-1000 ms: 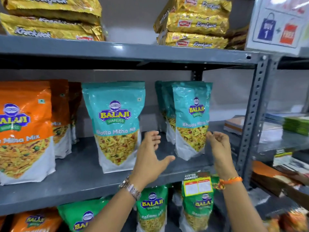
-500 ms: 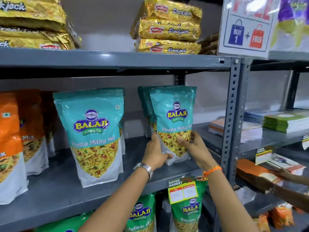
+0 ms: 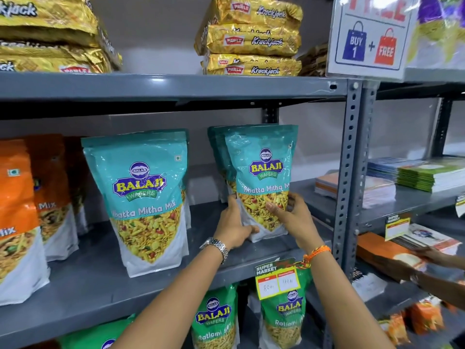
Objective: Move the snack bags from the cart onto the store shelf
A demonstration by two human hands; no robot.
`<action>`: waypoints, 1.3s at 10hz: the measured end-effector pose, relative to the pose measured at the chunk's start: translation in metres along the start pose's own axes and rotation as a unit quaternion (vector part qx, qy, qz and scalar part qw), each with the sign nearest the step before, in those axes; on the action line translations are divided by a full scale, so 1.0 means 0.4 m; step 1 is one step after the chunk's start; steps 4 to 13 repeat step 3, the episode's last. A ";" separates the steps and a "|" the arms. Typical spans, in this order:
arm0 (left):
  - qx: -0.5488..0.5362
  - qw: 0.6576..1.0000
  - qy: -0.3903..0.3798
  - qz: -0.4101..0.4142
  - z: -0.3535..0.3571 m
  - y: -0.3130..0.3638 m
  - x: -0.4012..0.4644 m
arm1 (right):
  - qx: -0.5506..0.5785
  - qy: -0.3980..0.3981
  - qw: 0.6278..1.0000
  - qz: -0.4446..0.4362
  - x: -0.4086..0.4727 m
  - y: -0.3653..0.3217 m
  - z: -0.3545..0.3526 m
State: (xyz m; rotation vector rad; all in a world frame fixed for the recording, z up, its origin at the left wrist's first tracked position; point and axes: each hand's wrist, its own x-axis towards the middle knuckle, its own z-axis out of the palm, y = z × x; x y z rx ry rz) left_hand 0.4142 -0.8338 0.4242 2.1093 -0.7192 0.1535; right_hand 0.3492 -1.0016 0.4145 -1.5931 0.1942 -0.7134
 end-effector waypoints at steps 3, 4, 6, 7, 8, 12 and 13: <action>0.013 0.993 0.069 0.091 -0.091 -0.008 -0.121 | -0.028 0.139 0.990 -0.016 -0.051 -0.022 0.008; 0.013 0.993 0.069 0.091 -0.091 -0.008 -0.121 | -0.028 0.139 0.990 -0.016 -0.051 -0.022 0.008; 0.013 0.993 0.069 0.091 -0.091 -0.008 -0.121 | -0.028 0.139 0.990 -0.016 -0.051 -0.022 0.008; 0.013 0.993 0.069 0.091 -0.091 -0.008 -0.121 | -0.028 0.139 0.990 -0.016 -0.051 -0.022 0.008; 0.013 0.993 0.069 0.091 -0.091 -0.008 -0.121 | -0.028 0.139 0.990 -0.016 -0.051 -0.022 0.008; 0.013 0.993 0.069 0.091 -0.091 -0.008 -0.121 | -0.028 0.139 0.990 -0.016 -0.051 -0.022 0.008; 0.013 0.993 0.069 0.091 -0.091 -0.008 -0.121 | -0.028 0.139 0.990 -0.016 -0.051 -0.022 0.008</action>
